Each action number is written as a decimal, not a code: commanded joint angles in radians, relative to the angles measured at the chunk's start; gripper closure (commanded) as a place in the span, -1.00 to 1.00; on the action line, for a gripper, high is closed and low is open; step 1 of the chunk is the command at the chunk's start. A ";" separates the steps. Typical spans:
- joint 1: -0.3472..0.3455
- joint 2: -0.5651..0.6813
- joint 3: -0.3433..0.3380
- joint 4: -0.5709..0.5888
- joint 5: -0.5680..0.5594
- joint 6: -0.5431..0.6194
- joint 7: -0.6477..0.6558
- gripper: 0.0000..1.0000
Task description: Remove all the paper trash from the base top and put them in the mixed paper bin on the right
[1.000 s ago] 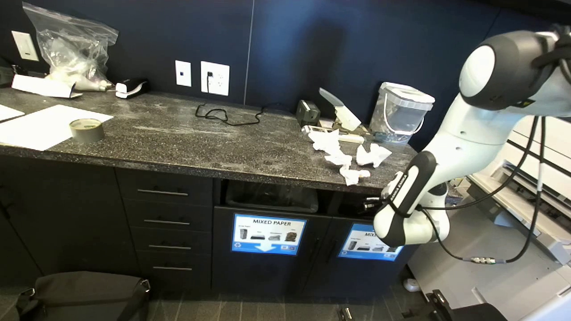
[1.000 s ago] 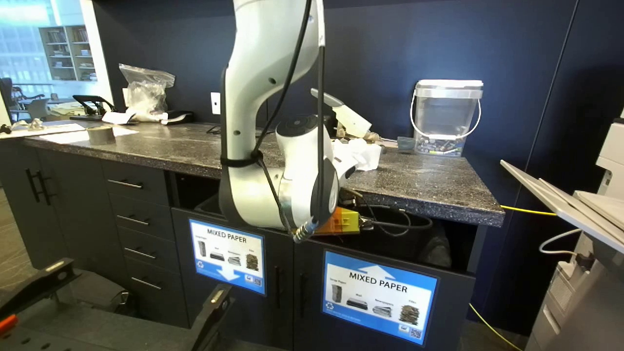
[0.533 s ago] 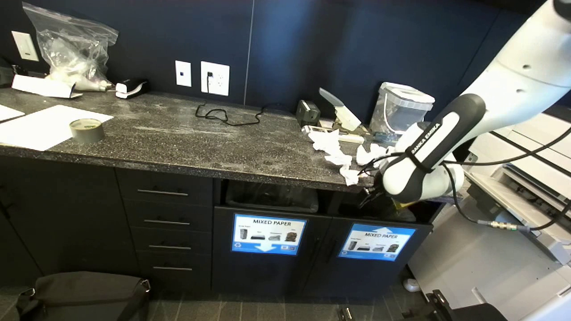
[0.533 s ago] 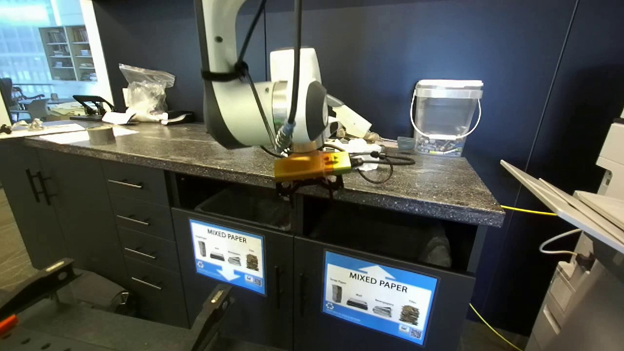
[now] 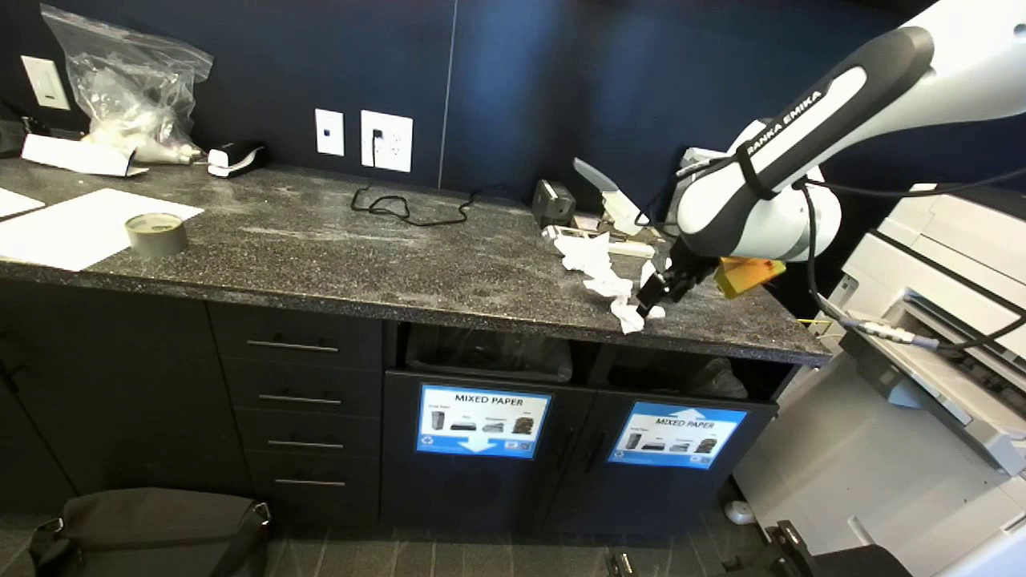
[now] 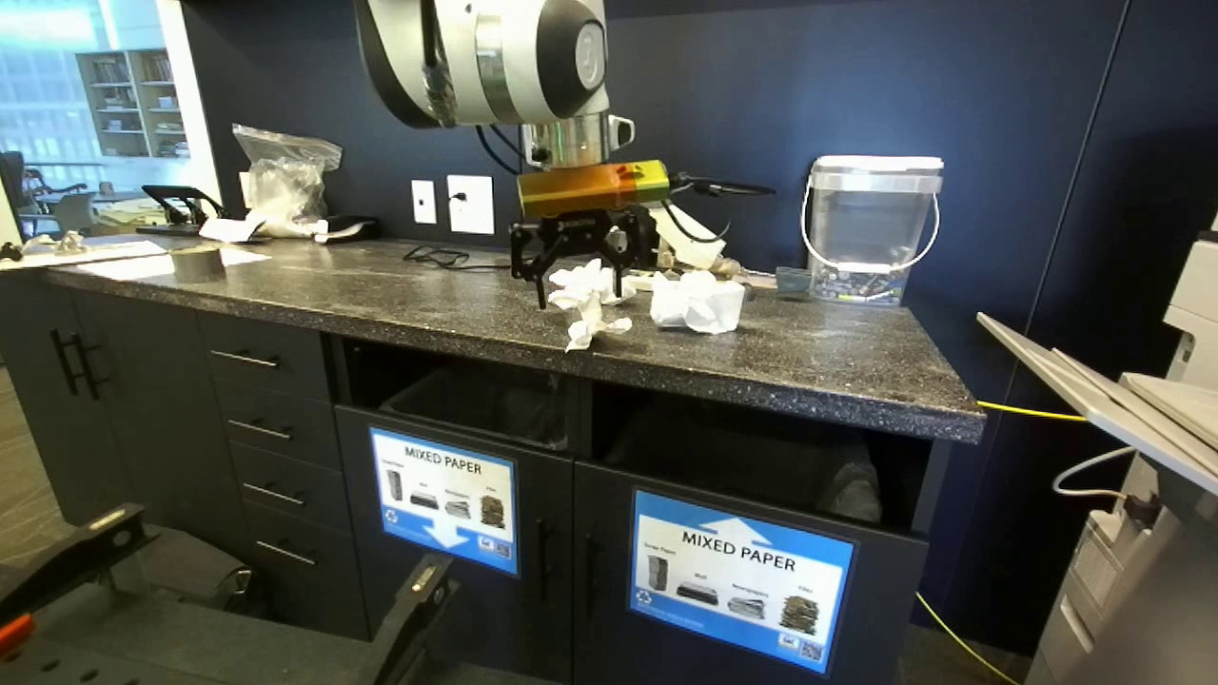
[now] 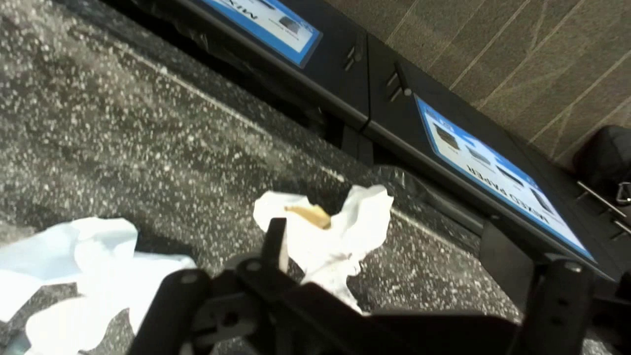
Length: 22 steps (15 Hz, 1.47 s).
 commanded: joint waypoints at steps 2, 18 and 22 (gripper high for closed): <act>-0.066 -0.003 0.114 0.046 0.226 0.023 -0.240 -1.00; -0.216 0.264 0.326 0.243 0.408 0.101 -0.757 -1.00; -0.194 0.310 0.293 0.292 0.340 0.113 -0.751 -1.00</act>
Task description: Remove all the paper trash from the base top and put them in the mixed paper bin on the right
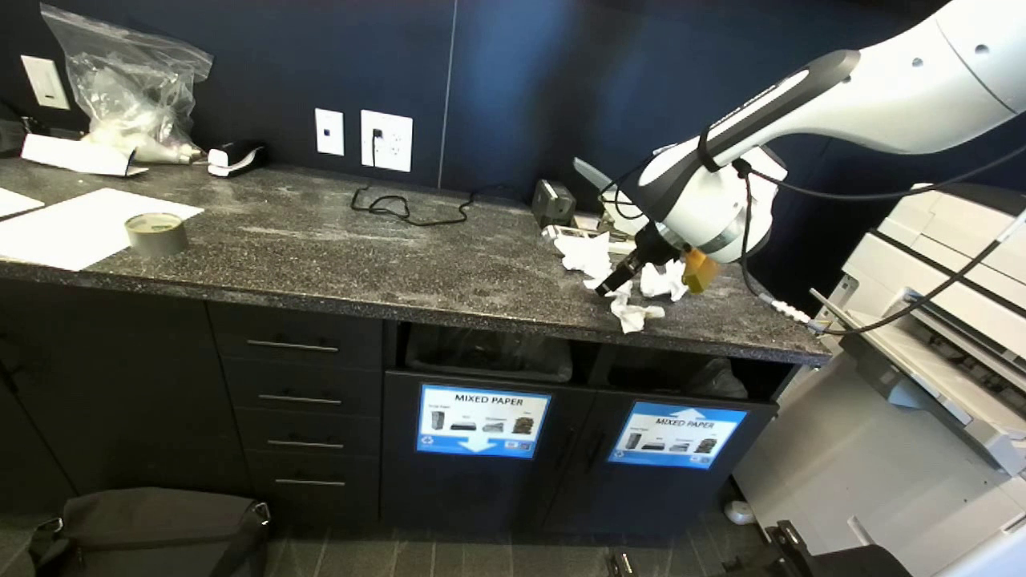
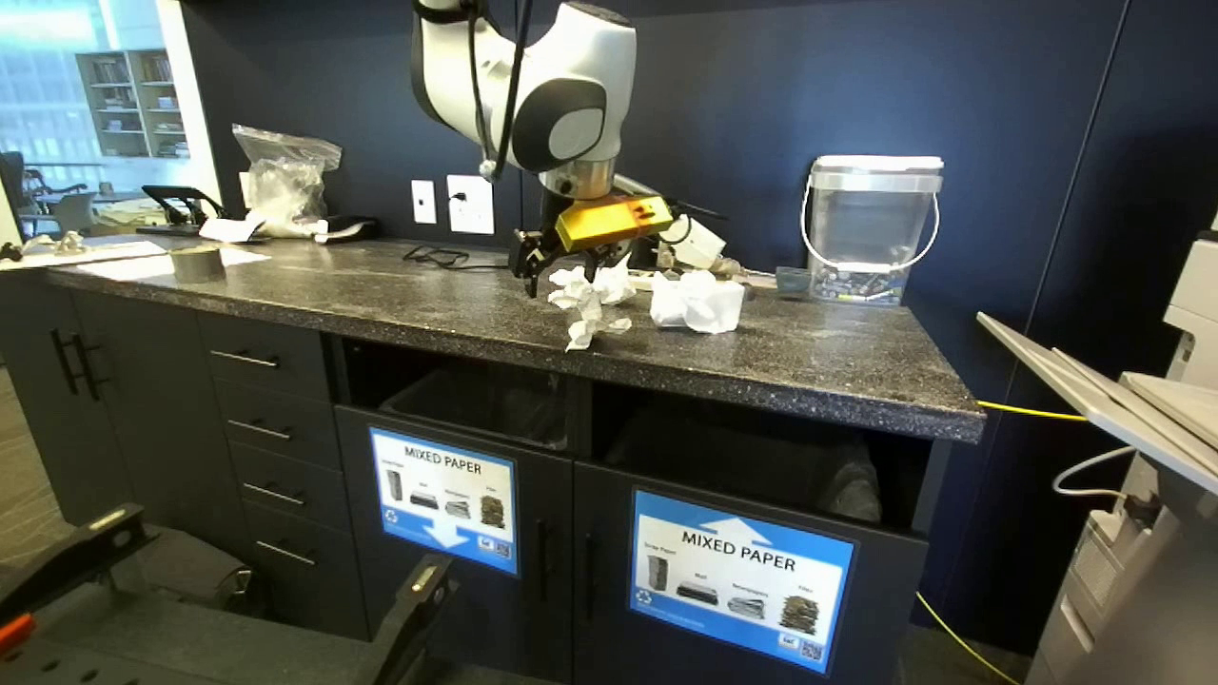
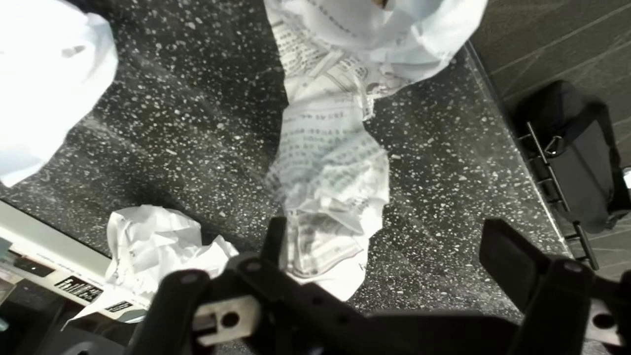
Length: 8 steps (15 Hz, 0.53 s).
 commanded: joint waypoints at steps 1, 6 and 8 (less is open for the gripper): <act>0.029 0.050 -0.032 0.066 -0.061 0.023 -0.007 -1.00; 0.076 0.070 -0.096 0.096 -0.135 0.012 0.009 -1.00; 0.095 0.076 -0.119 0.105 -0.154 0.011 0.013 -1.00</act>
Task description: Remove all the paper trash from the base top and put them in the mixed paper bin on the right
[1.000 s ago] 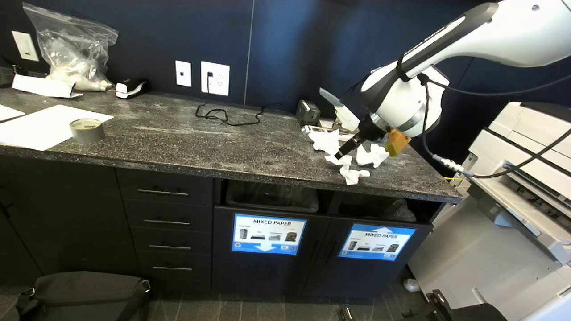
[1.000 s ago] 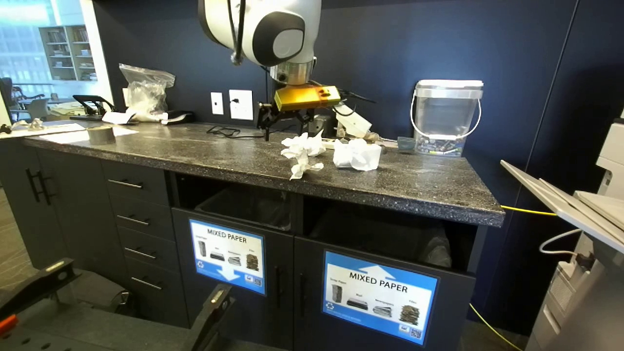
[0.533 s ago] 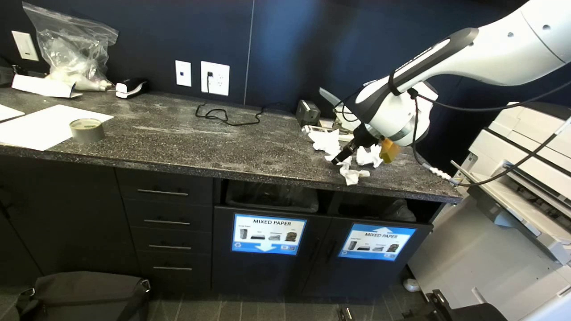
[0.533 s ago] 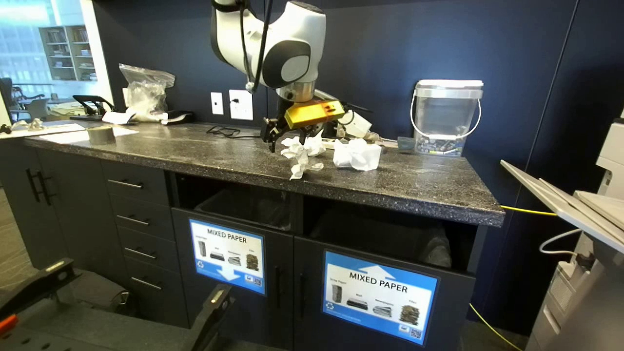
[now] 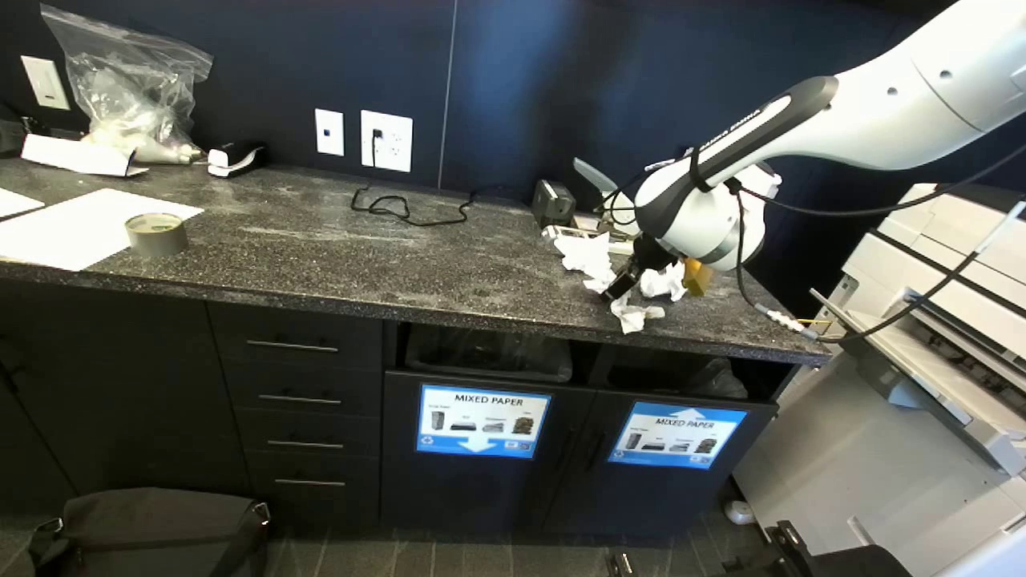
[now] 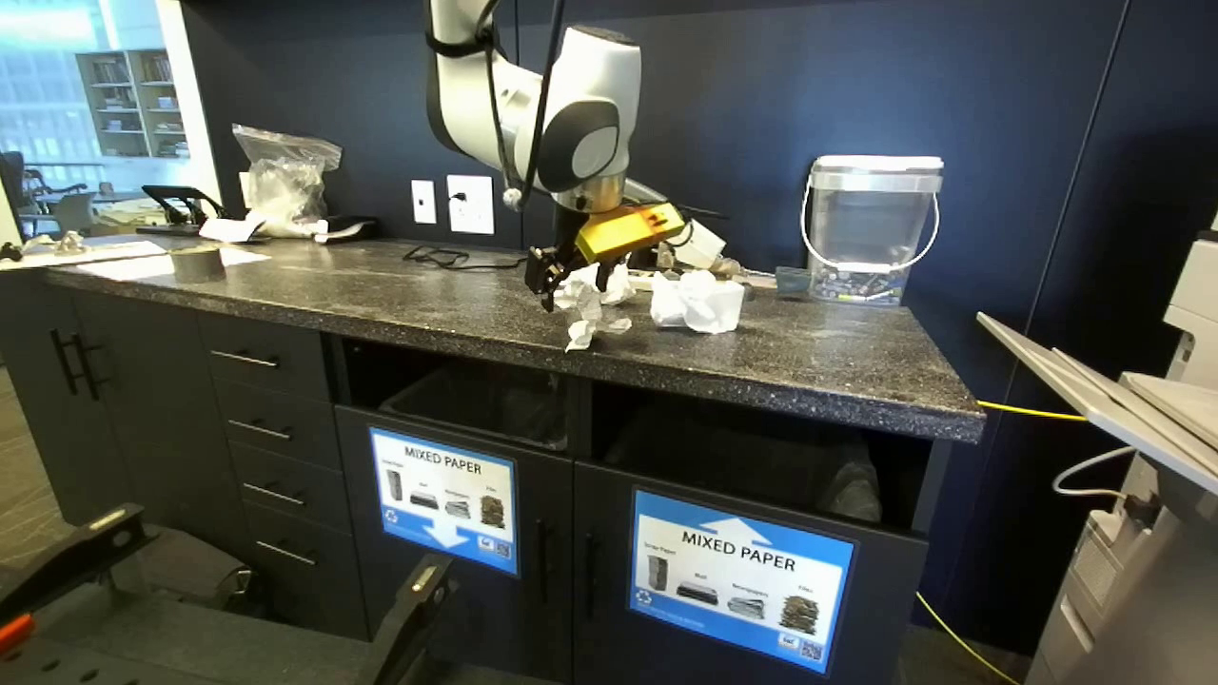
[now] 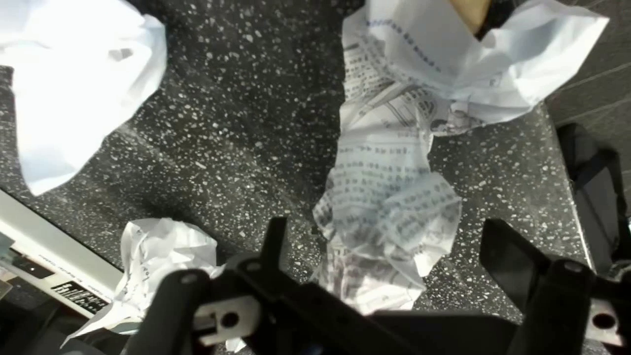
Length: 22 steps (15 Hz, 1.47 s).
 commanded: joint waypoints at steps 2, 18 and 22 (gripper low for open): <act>0.056 0.022 -0.060 0.044 -0.056 0.005 0.017 -1.00; 0.172 0.013 -0.196 0.051 -0.119 -0.008 0.060 0.77; 0.242 -0.012 -0.278 0.044 -0.166 -0.091 0.130 1.00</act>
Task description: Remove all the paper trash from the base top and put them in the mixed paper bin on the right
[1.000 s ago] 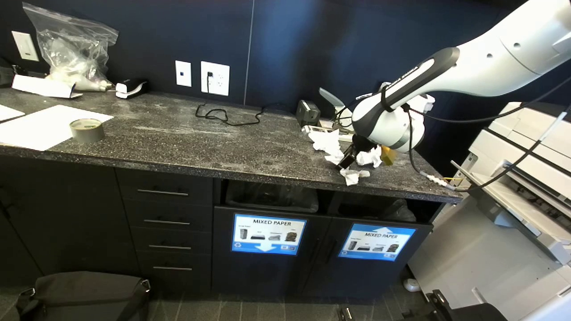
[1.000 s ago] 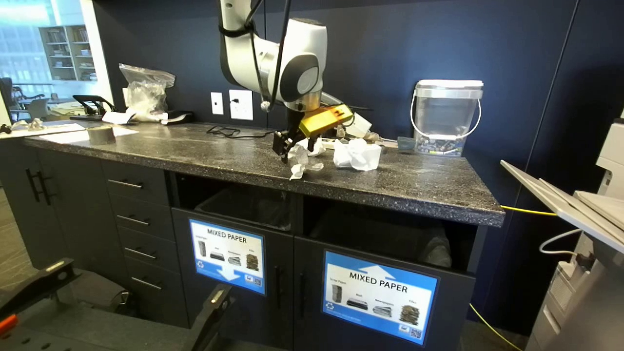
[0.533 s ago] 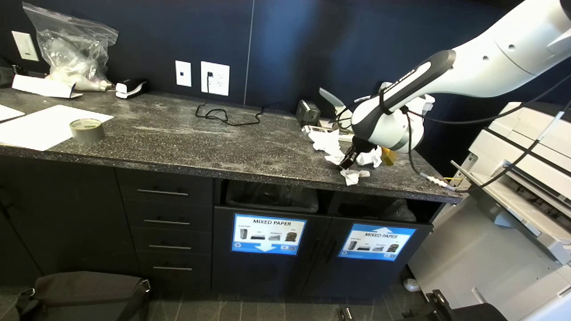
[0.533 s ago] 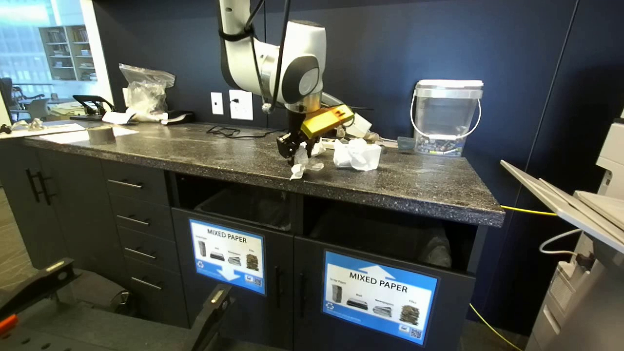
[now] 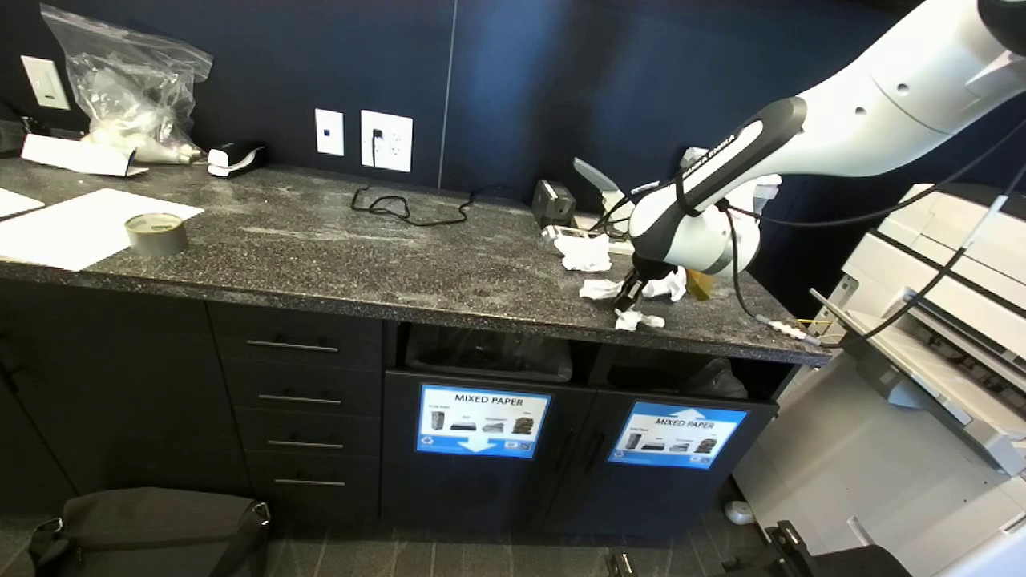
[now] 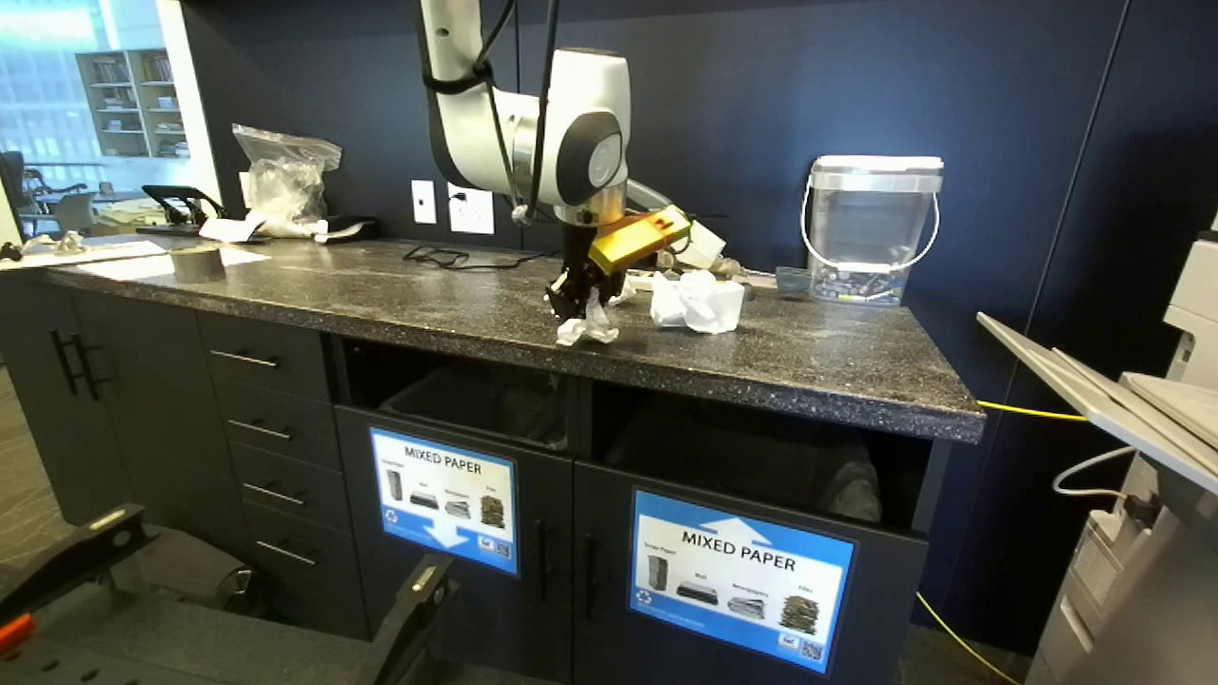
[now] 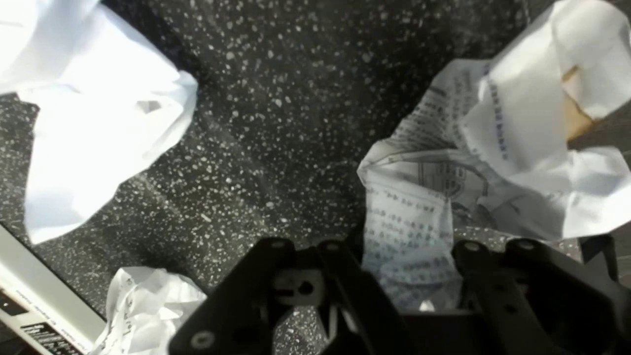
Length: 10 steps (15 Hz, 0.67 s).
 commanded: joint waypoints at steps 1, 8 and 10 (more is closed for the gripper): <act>0.074 -0.034 -0.082 0.005 -0.055 -0.085 0.089 0.93; 0.159 -0.130 -0.207 -0.066 -0.151 -0.235 0.218 0.93; 0.154 -0.165 -0.222 -0.107 -0.163 -0.251 0.241 0.93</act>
